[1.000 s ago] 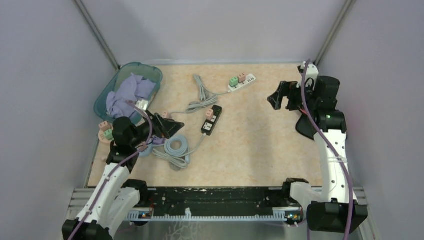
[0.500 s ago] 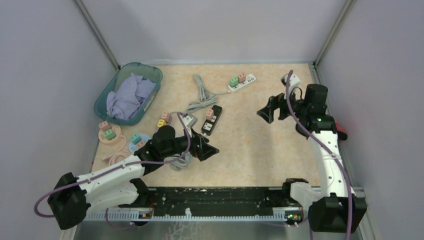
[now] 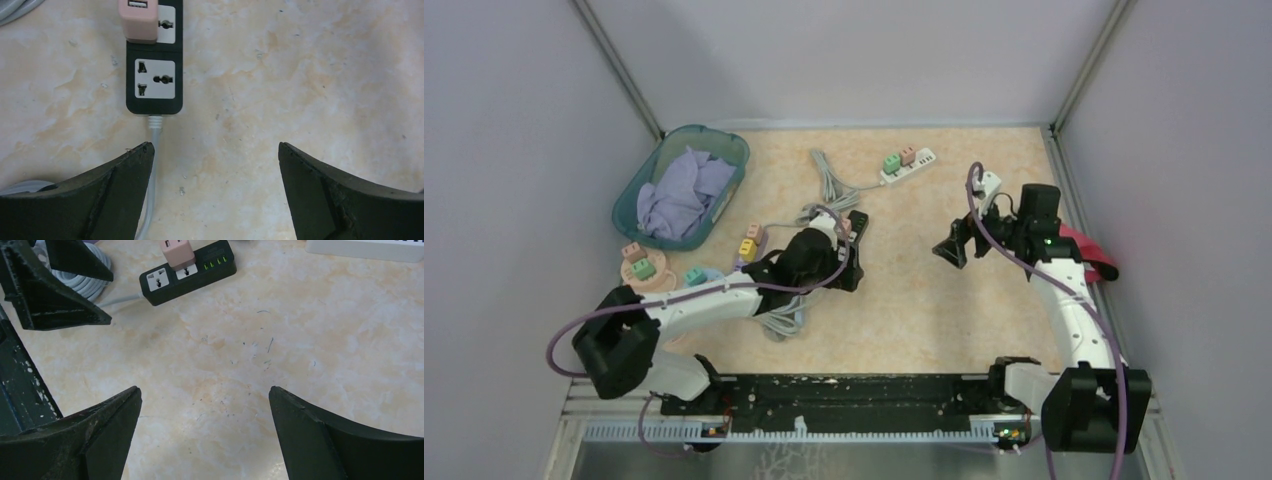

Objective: Pull the plug off the socket
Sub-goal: Pick up the socket from the center of the board.

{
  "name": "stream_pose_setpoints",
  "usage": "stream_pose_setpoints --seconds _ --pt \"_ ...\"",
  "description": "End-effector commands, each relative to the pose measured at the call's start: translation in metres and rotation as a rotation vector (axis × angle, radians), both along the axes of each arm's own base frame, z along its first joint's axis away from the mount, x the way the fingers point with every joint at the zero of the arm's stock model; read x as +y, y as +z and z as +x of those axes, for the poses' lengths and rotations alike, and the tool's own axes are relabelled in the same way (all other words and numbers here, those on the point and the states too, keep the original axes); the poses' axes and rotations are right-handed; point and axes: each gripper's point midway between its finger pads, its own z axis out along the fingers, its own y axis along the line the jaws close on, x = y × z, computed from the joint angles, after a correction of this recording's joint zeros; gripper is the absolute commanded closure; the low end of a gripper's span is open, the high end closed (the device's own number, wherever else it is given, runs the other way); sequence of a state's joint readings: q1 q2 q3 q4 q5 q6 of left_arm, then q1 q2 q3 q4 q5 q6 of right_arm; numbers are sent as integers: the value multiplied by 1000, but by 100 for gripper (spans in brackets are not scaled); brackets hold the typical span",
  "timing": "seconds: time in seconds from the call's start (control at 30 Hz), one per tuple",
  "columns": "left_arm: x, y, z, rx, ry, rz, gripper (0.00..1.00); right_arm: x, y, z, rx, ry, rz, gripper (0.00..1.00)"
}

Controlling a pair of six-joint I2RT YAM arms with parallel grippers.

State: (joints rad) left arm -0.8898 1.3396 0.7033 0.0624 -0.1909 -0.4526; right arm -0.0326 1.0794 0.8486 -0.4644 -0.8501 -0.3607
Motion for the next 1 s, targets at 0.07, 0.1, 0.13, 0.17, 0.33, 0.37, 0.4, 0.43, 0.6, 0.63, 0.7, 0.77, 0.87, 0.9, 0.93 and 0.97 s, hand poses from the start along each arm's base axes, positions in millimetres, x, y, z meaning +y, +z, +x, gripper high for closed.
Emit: stream_pose_setpoints --seconds 0.07,0.1,0.13,0.17,0.33,0.37,0.4,0.43,0.6,0.63,0.7,0.77,0.87,0.9,0.93,0.97 --pt "5 -17 26 29 84 216 2 0 11 1 -120 39 -54 1" --pt "5 -19 31 21 83 248 2 -2 11 2 -119 33 -59 1" --pt "5 -22 34 18 70 287 4 -2 11 2 -117 30 -64 1" --pt "4 -26 37 10 26 321 6 -3 11 3 -116 24 -70 1" --pt "6 -33 49 26 -68 305 8 -10 11 3 -140 1 -116 1" --pt "8 -32 53 21 -66 294 9 -11 11 3 -143 -2 -121 1" --pt "9 -30 56 19 -62 283 9 -12 11 3 -145 -3 -124 1" --pt "9 -30 58 18 -65 275 10 -12 11 3 -147 -1 -126 1" --pt "4 -38 63 40 -107 209 16 -12 10 2 -146 4 -133 1" --pt "3 -40 64 44 -112 203 17 -12 10 2 -146 2 -134 1" --pt "2 -44 66 47 -112 203 17 -13 9 2 -146 1 -138 1" --pt "2 -46 69 48 -100 208 17 -14 7 3 -142 -1 -143 1" --pt "4 -52 73 53 -82 228 17 -15 3 4 -132 -2 -153 1" --pt "5 -56 75 56 -75 240 17 -16 2 4 -128 -4 -156 1" --pt "6 -60 76 60 -67 252 16 -16 1 5 -128 -5 -160 1" --pt "8 -64 77 63 -60 265 17 -17 0 5 -127 -9 -165 1"
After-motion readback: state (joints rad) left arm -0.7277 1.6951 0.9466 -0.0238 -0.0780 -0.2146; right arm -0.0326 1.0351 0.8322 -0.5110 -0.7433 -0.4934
